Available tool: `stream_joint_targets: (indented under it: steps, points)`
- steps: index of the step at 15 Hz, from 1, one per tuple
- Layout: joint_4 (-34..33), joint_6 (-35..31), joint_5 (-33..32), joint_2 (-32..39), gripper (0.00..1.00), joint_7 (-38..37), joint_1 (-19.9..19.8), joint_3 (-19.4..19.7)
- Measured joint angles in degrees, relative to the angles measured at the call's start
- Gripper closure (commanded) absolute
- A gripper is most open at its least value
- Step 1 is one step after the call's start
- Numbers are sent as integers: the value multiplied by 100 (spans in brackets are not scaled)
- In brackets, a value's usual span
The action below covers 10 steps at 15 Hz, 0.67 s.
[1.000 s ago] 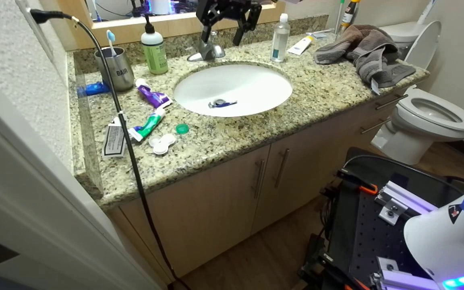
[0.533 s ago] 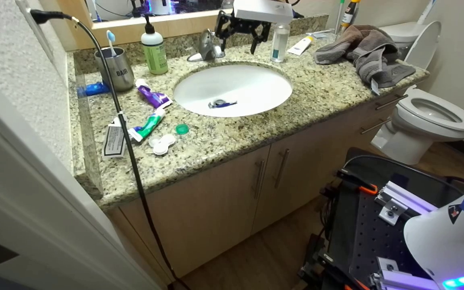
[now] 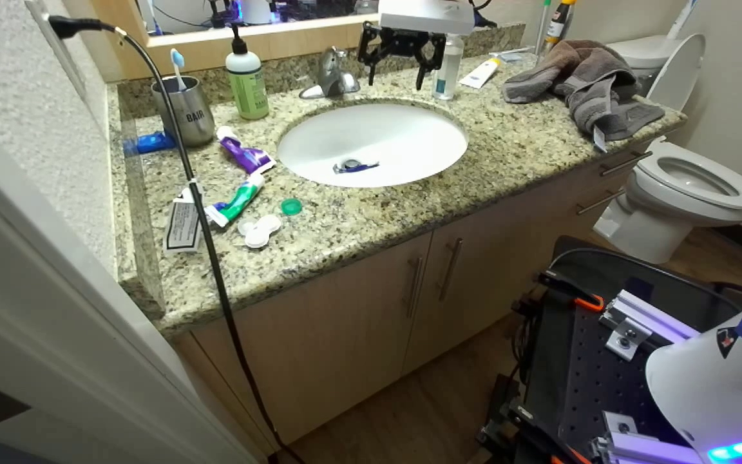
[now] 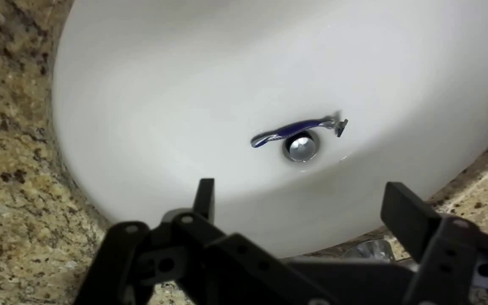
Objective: Remove the shaving stick from the hand basin sink and put it on the base top
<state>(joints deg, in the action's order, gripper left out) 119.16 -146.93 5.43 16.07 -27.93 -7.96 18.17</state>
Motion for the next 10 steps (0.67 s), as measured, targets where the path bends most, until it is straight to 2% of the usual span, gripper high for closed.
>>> stream_joint_targets:
  steps: [3, 8, 10]
  points:
    - [-72, -29, 680, 241, 0, -289, -87, -7]
    - [-488, -52, 2029, 694, 0, -457, -505, -106]
    - [-587, -50, 2174, 772, 0, -536, -604, -122]
